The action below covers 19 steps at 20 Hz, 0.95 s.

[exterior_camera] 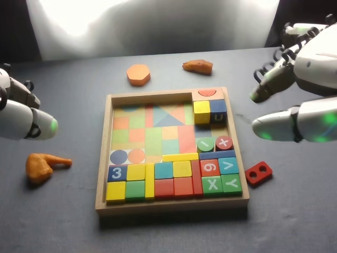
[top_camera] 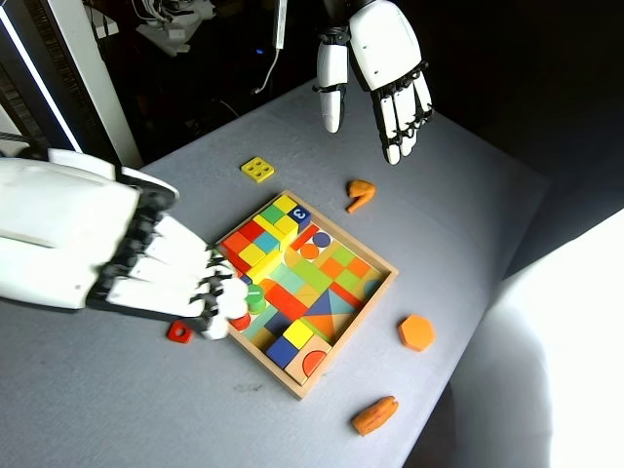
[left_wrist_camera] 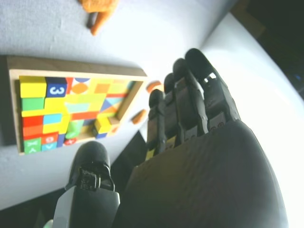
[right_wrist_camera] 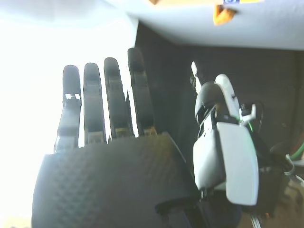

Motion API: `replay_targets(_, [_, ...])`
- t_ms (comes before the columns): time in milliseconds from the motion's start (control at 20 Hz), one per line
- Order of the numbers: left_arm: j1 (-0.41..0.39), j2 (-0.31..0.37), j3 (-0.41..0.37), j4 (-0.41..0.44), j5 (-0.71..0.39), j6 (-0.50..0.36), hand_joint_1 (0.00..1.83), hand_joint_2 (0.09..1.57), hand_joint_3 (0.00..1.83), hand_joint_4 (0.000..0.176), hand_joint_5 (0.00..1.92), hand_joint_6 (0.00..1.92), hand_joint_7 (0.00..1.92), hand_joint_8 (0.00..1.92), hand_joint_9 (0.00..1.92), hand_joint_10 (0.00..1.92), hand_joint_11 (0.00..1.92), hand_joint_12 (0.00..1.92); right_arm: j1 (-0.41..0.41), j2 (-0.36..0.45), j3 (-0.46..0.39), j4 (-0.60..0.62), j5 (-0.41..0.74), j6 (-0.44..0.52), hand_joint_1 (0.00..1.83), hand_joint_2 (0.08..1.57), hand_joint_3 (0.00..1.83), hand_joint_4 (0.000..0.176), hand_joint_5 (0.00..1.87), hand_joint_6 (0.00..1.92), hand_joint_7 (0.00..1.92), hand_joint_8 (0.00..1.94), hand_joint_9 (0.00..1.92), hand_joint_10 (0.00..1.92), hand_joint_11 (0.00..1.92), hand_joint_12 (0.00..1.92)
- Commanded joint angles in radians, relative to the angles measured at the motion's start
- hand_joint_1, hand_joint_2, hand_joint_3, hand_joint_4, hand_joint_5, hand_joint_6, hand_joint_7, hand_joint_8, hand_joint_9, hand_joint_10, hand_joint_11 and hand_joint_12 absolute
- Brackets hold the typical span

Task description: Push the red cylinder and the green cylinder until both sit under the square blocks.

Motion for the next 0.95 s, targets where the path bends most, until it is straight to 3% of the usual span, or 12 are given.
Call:
replay_targets(0, [-0.007, 0.012, -0.002, 0.053, -0.037, 0.001, 0.10, 1.27, 0.00, 0.000, 0.49, 0.01, 0.75, 0.02, 0.84, 0.09, 0.37, 1.24, 0.015, 0.024, -0.009, -0.007, 0.031, -0.005, 0.06, 1.23, 0.00, 0.000, 0.72, 0.40, 0.79, 0.41, 0.52, 1.12, 0.17, 1.80])
replay_targets(100, [-0.007, 0.012, -0.002, 0.053, -0.037, 0.001, 0.13, 1.27, 0.00, 0.000, 0.57, 0.02, 0.87, 0.03, 0.97, 0.12, 0.47, 1.25, 0.013, 0.049, -0.020, -0.007, 0.028, -0.006, 0.06, 1.24, 0.00, 0.000, 0.63, 0.68, 0.66, 0.75, 0.47, 1.34, 0.20, 1.91])
replay_targets(200, [-0.007, 0.012, -0.003, 0.053, -0.037, 0.000, 0.10, 1.28, 0.00, 0.000, 0.60, 0.01, 0.92, 0.02, 0.99, 0.14, 0.47, 1.36, -0.001, 0.068, -0.023, -0.007, 0.027, -0.006, 0.05, 1.25, 0.00, 0.000, 0.60, 0.78, 0.63, 0.86, 0.46, 1.39, 0.22, 1.92])
replay_targets(600, [-0.006, 0.012, -0.004, 0.045, -0.037, -0.001, 0.09, 1.29, 0.00, 0.000, 0.63, 0.00, 0.98, 0.00, 0.82, 0.66, 0.48, 1.43, 0.007, 0.039, -0.020, -0.007, 0.028, -0.007, 0.08, 1.24, 0.00, 0.000, 0.61, 0.80, 0.63, 0.89, 0.49, 1.42, 0.28, 1.92])
replay_targets(900, [-0.005, 0.012, -0.005, 0.040, -0.037, -0.001, 0.11, 1.29, 0.00, 0.000, 0.65, 0.00, 0.99, 0.00, 0.84, 0.67, 0.49, 1.40, 0.007, 0.028, 0.014, -0.007, 0.035, 0.000, 0.07, 1.25, 0.00, 0.000, 0.60, 0.81, 0.62, 0.95, 0.49, 1.46, 0.26, 1.92])
